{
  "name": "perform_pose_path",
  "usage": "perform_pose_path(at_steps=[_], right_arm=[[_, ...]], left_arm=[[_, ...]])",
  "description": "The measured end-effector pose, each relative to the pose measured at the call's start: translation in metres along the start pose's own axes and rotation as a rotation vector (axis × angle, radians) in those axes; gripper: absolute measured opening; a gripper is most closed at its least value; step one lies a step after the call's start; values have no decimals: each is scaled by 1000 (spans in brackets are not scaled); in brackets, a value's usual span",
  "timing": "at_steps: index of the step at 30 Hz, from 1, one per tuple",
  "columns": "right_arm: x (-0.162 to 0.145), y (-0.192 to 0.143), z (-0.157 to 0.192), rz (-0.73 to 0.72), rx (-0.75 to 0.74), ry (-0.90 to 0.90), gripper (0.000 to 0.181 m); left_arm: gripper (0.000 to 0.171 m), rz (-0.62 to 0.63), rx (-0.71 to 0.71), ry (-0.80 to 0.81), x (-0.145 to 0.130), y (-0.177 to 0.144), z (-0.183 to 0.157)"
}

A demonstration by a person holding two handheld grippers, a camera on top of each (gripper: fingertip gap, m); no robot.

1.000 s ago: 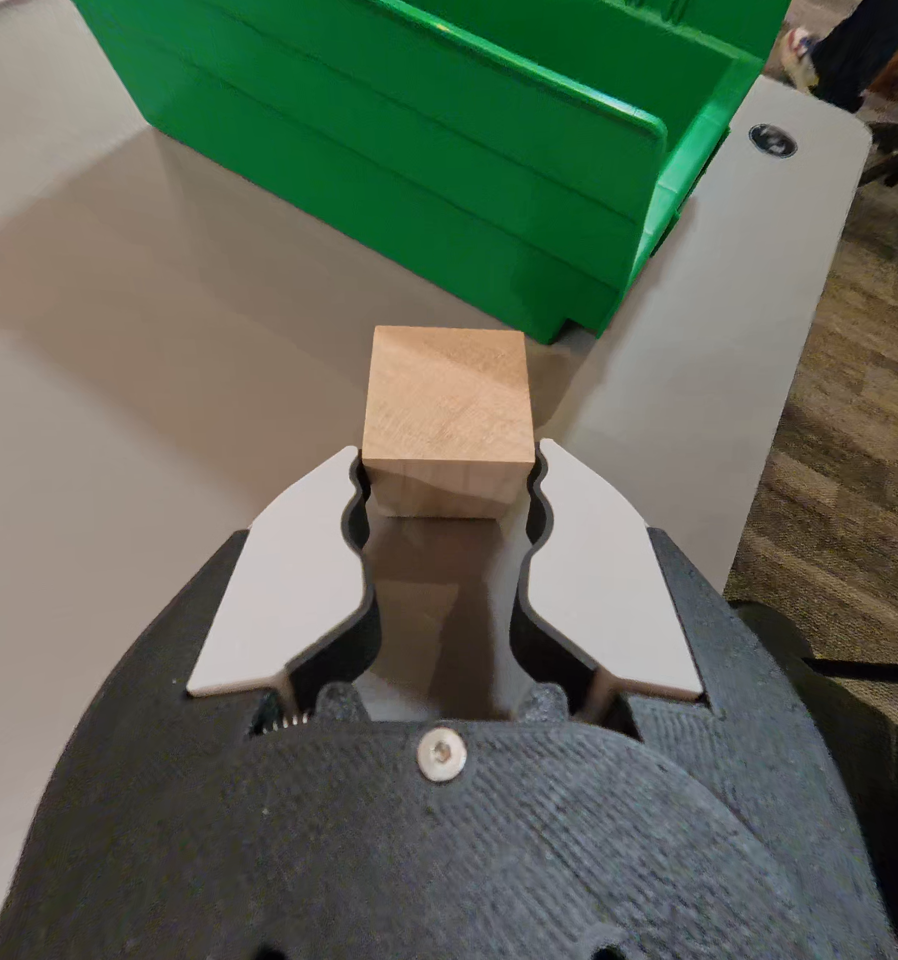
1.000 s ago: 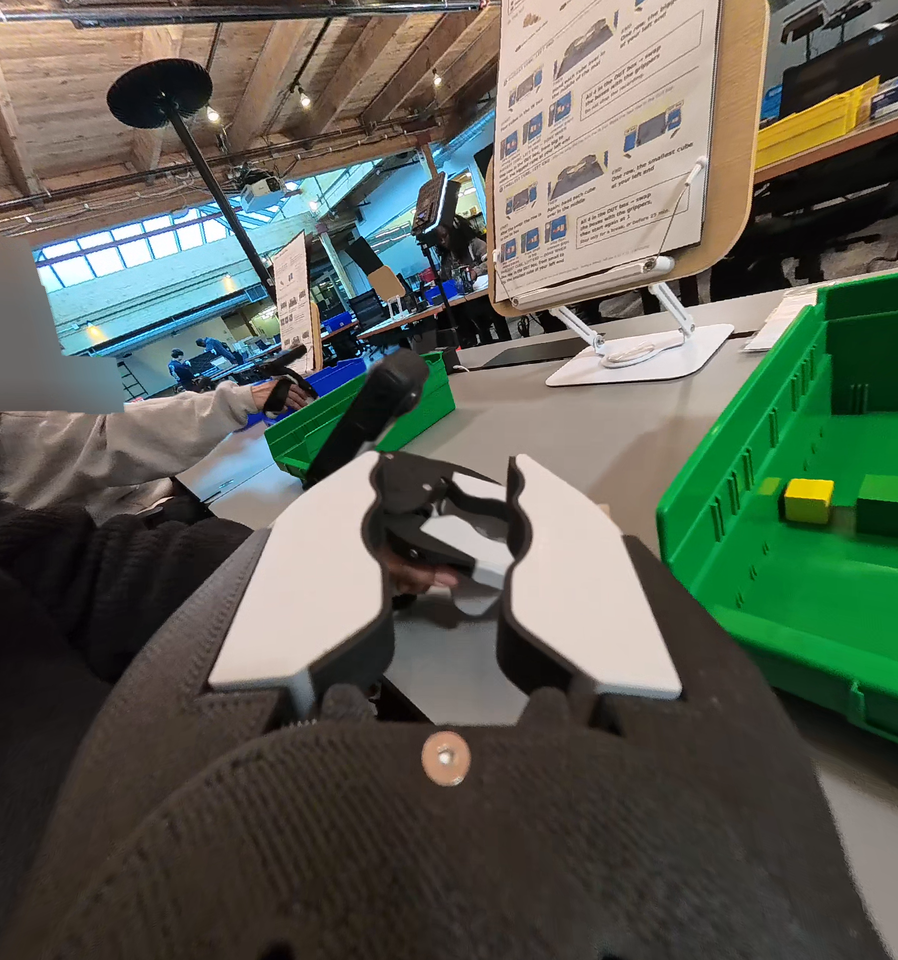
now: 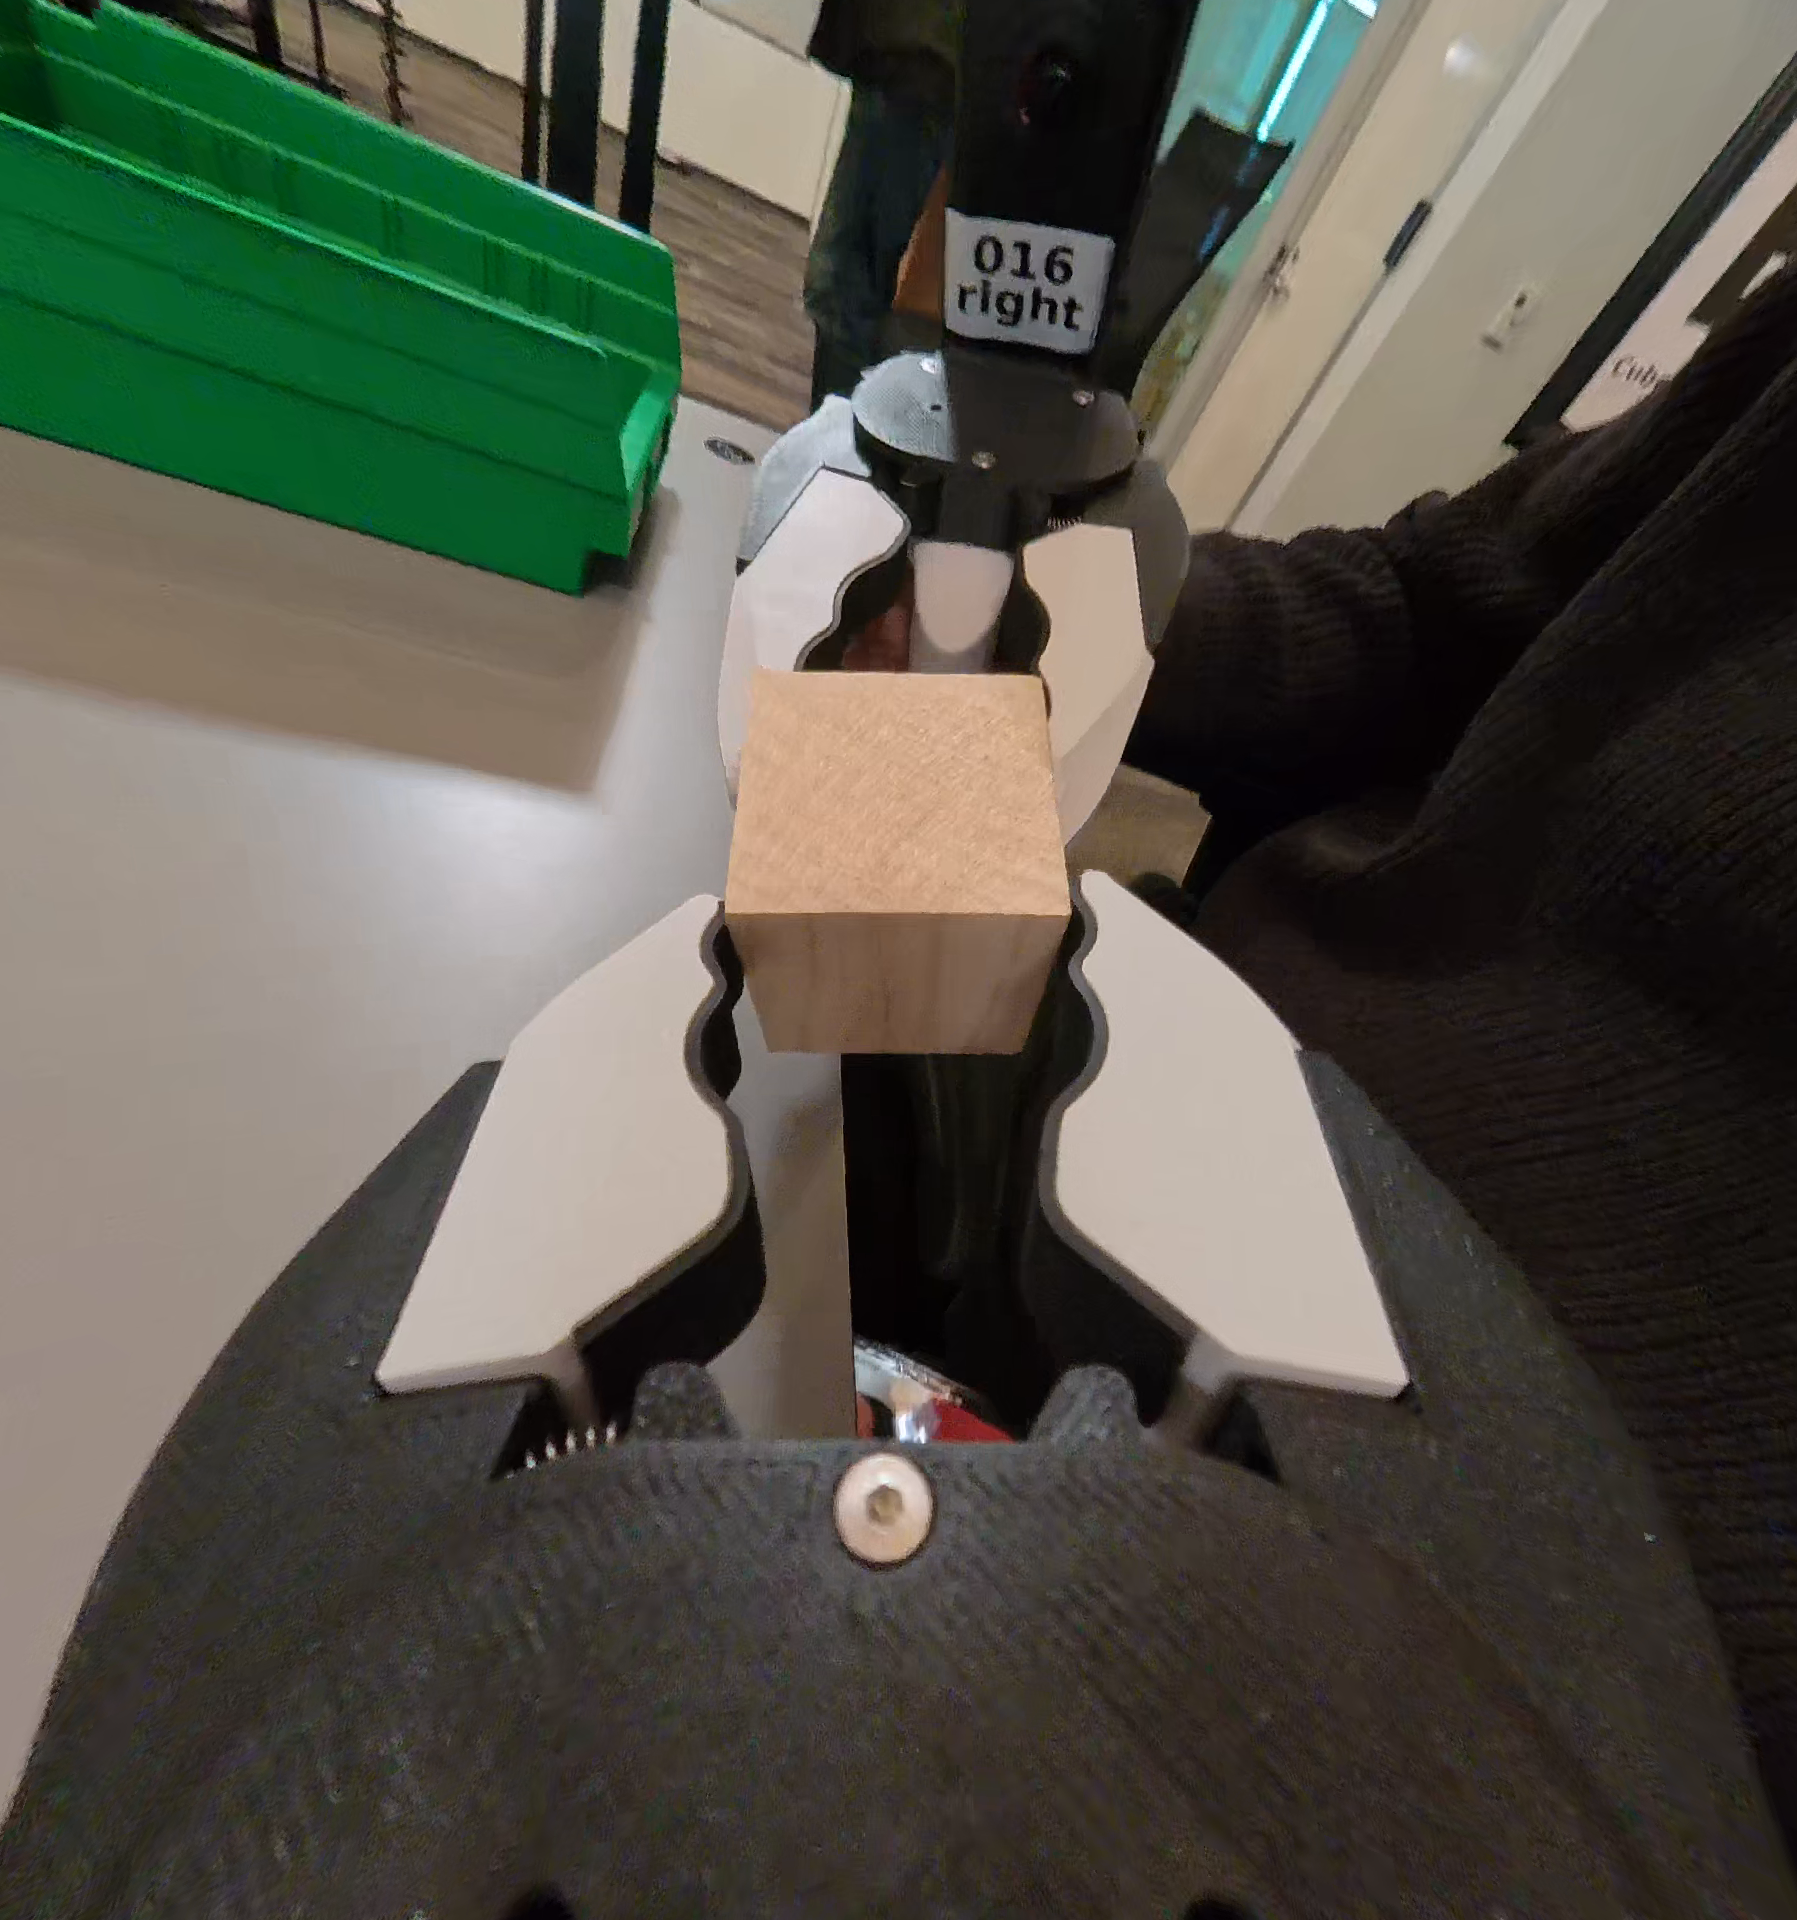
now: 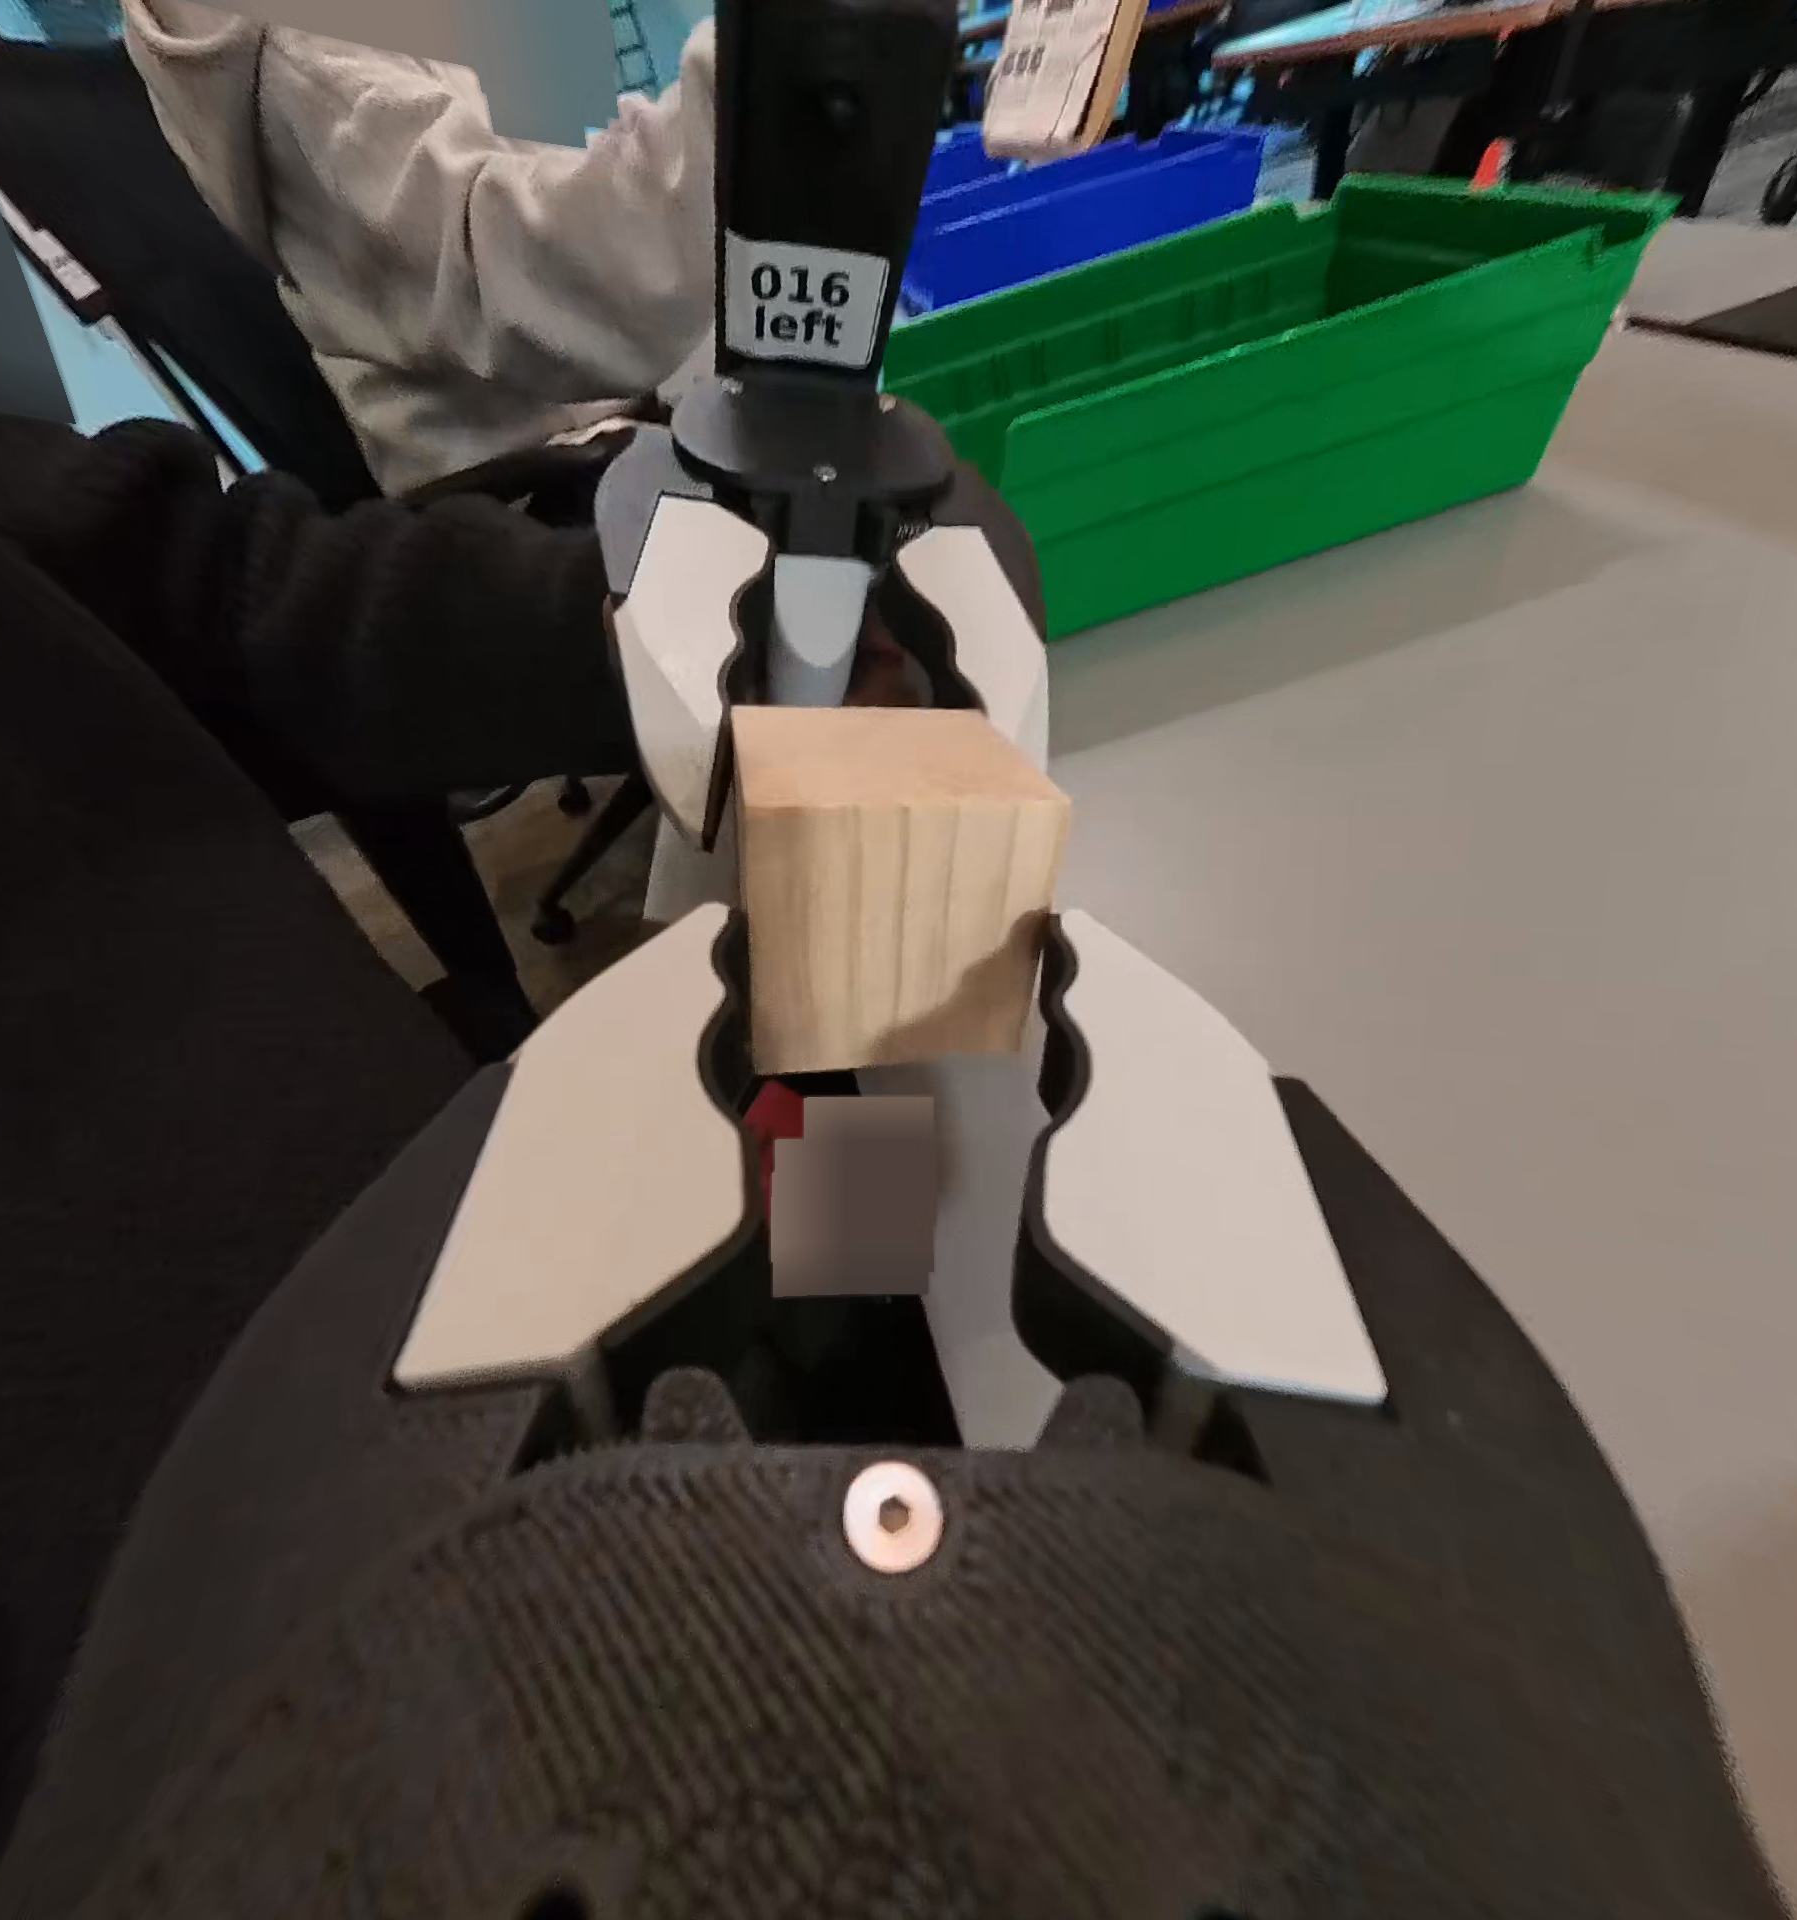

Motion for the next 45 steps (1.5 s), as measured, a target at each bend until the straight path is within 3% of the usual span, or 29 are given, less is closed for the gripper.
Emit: perform_pose_path(at_steps=[4,11,18,24,28,38,45], right_arm=[[-14,-2,0,15,127,90,58],[-14,-3,3,25,156,76,58],[-6,-7,2,-24,113,54,58],[-5,-12,-6,-60,120,135,57],[1,-22,-14,-170,149,236,57],[0,-31,-29,-257,158,416,57],[6,-34,-30,-370,115,458,57]], left_arm=[[62,53,-9,46,-2,10,-4],[62,61,-55,27,-4,14,-5],[62,0,-18,53,0,12,-6],[60,-59,117,165,3,8,-3],[65,-56,109,130,2,9,-1],[76,-19,87,-10,-4,23,6],[77,-213,-69,-267,10,39,1]])
Point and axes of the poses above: each gripper's, where its closed fingertips meet, y out along the fingers, x out of its top, z = x × y across the jaws, the point moved 6 cm from there along -y, back along the fingers, and after that the axes turned 7 degrees about z, right-handed, at the moved point
